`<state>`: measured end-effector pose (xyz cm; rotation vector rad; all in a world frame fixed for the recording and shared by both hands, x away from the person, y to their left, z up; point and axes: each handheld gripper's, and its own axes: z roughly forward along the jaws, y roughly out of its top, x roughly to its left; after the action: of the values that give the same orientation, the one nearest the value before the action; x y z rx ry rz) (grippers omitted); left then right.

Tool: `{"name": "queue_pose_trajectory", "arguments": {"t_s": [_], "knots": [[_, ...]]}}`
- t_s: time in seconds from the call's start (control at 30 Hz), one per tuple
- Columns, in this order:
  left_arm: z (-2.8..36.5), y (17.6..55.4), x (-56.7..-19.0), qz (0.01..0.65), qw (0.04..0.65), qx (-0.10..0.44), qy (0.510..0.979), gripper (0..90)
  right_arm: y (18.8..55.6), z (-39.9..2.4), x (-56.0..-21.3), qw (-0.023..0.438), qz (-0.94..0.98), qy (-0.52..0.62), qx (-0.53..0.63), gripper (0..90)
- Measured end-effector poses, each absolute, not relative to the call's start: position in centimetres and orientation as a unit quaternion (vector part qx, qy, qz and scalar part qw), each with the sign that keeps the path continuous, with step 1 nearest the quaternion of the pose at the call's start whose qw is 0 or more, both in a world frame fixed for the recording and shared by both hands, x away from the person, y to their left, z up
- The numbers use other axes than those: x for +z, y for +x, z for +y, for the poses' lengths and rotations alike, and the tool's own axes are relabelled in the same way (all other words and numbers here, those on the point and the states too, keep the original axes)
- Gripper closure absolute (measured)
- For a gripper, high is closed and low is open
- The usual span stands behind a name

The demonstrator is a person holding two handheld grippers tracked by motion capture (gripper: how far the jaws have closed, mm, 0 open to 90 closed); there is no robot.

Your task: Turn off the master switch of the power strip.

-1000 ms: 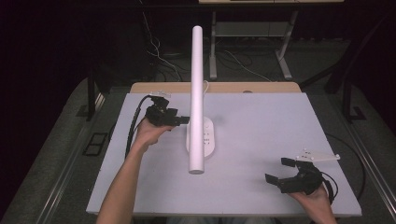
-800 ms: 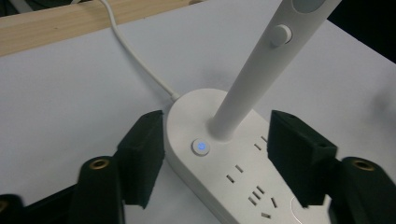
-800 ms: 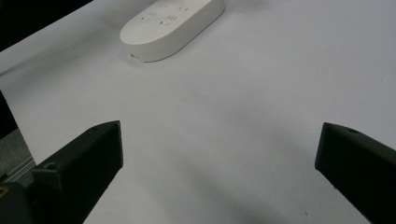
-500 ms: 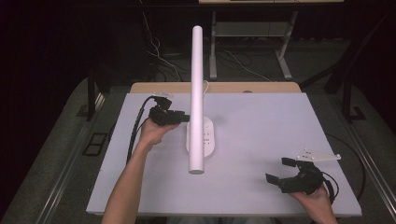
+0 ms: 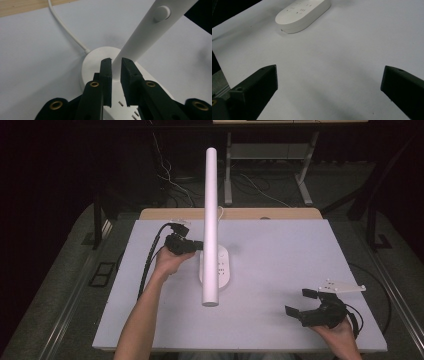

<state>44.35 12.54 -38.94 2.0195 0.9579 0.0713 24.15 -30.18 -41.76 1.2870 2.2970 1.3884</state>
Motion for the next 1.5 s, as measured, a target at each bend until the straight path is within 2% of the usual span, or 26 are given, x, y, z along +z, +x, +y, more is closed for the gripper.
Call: {"name": "queue_pose_trajectory", "arguments": {"t_s": [0.13, 0.27, 1.5], "knots": [[12.5, 44.5, -39.2, 0.391, 0.436, 0.024, 0.81, 87.2, 24.2, -30.2, -41.8, 0.083, 0.768, 0.431, 0.466, 0.2], [12.4, 44.7, -39.6, 0.394, 0.434, 0.024, 0.81, 89.3, 24.2, -30.2, -41.8, 0.083, 0.769, 0.431, 0.466, 0.2], [11.5, 45.4, -42.1, 0.403, 0.401, 0.007, 0.822, 89.5, 24.2, -30.5, -41.8, 0.083, 0.77, 0.43, 0.464, 0.2]]}}
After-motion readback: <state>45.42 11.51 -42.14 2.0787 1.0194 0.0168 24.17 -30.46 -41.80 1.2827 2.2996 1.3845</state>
